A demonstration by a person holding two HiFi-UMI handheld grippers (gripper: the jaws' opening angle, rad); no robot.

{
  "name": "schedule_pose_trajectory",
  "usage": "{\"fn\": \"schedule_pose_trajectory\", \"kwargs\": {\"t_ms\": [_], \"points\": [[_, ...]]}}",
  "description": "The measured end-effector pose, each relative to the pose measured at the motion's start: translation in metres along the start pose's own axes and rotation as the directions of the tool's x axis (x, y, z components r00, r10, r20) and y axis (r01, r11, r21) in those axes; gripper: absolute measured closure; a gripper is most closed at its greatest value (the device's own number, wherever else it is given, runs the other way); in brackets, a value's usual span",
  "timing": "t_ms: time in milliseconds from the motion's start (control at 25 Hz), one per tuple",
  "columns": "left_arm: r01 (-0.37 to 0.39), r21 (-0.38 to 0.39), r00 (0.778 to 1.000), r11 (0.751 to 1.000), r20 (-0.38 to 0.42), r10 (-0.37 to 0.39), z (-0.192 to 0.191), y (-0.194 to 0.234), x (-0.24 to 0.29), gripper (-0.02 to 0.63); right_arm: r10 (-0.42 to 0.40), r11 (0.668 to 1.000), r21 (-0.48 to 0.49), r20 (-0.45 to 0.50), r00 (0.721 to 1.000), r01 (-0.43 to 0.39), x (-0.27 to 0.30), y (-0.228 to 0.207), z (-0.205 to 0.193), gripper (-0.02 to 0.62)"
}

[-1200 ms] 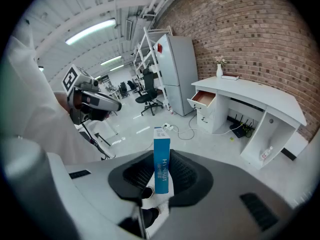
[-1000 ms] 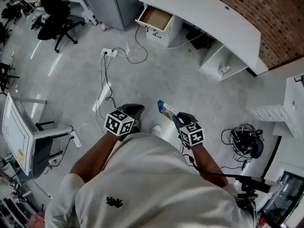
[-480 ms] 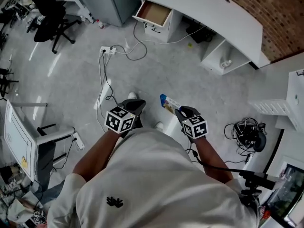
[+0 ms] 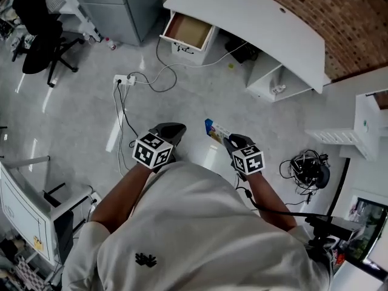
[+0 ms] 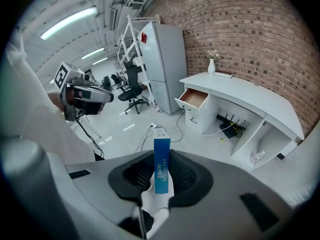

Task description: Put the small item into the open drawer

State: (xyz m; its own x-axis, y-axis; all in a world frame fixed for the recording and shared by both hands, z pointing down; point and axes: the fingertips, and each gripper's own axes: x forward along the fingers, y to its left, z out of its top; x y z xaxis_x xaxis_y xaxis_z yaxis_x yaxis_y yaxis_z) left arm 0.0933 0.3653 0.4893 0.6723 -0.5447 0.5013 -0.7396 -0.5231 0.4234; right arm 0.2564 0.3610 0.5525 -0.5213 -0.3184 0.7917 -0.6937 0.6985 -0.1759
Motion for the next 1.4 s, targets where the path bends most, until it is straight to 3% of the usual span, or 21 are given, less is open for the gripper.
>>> {"fn": "schedule_pose_trajectory", "kwargs": {"t_ms": [280,520,880,1160,1400], "points": [[-0.044,0.113,0.999,0.993,-0.026,0.047,0.018,0.106,-0.045,0.578,-0.039,0.999,0.007,0.007,0.999,0.039,0.08,0.009,0.1,0.486],[-0.075,0.054,0.997,0.996,-0.002,0.075,0.034,0.167,-0.055,0.578,-0.051,0.997,0.054,0.017,0.999,0.05,0.121,-0.008,0.165,0.486],[-0.153,0.019,0.988,0.988,0.012,0.152,0.097,0.248,-0.03,0.578,-0.046,0.991,0.129,0.045,0.998,0.04,0.194,-0.094,0.256,0.486],[-0.21,-0.006,0.978,0.978,0.015,0.21,0.196,0.325,0.031,0.578,-0.016,0.994,0.111,0.036,0.999,0.012,0.272,-0.195,0.359,0.486],[-0.221,-0.026,0.975,0.975,-0.012,0.221,0.252,0.367,0.091,0.578,-0.013,0.987,0.159,0.016,1.0,0.01,0.336,-0.268,0.405,0.486]]}}
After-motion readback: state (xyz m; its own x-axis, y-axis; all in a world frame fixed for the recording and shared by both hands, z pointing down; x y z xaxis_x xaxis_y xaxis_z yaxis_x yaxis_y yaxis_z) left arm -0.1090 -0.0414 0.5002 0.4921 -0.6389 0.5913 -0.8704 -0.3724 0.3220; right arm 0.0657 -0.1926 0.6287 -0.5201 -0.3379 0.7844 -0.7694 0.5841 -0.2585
